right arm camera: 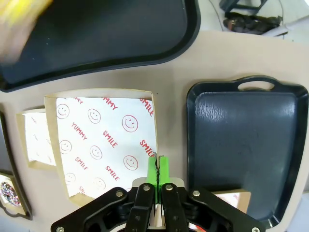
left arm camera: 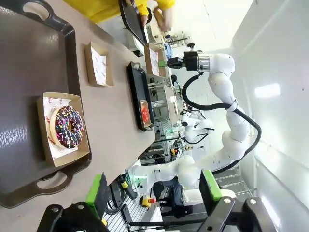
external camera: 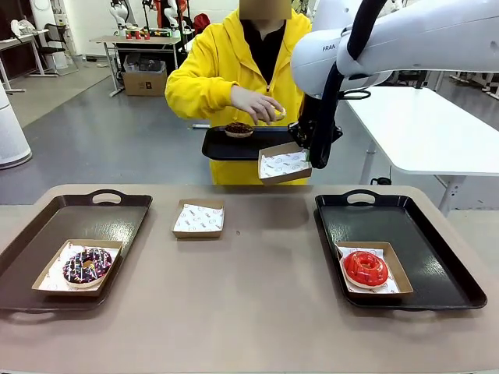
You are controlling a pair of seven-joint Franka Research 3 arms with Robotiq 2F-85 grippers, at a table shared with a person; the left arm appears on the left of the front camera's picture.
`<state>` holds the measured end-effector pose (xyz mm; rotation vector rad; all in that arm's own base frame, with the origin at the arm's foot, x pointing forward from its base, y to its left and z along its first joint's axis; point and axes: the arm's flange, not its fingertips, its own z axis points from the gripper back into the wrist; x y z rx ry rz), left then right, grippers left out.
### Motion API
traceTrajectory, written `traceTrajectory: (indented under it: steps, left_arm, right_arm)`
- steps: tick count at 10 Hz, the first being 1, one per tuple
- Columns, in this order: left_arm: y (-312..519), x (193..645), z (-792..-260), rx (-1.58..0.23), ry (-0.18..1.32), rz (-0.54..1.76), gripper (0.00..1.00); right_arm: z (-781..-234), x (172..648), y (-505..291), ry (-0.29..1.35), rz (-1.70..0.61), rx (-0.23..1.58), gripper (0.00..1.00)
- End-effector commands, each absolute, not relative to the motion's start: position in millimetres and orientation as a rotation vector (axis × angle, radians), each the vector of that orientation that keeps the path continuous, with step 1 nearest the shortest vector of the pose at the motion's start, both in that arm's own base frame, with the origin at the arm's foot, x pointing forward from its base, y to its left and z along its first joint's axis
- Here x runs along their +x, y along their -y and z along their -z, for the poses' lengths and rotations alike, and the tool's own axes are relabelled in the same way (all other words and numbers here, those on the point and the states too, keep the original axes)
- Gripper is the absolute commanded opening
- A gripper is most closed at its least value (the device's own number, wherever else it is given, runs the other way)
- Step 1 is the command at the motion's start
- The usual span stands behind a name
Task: Individually package the donuts and arrange them on the tray.
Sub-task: Place the picked Paper togo box on the Handle tray while simultaneously picking up another Paper togo box from the table with the other hand.
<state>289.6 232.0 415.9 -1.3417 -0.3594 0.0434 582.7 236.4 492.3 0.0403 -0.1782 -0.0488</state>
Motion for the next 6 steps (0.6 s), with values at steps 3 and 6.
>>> traceTrajectory:
  steps: [3,6]
  left_arm:
    - [-230.9,285.5,-415.7,-1.343,0.375,-0.021,0.99]
    - [-230.9,285.5,-415.7,-1.343,0.375,-0.021,0.99]
  right_arm:
    - [-494.5,581.5,-235.1,0.182,0.051,0.041,0.00]
    - [-494.5,581.5,-235.1,0.182,0.051,0.041,0.00]
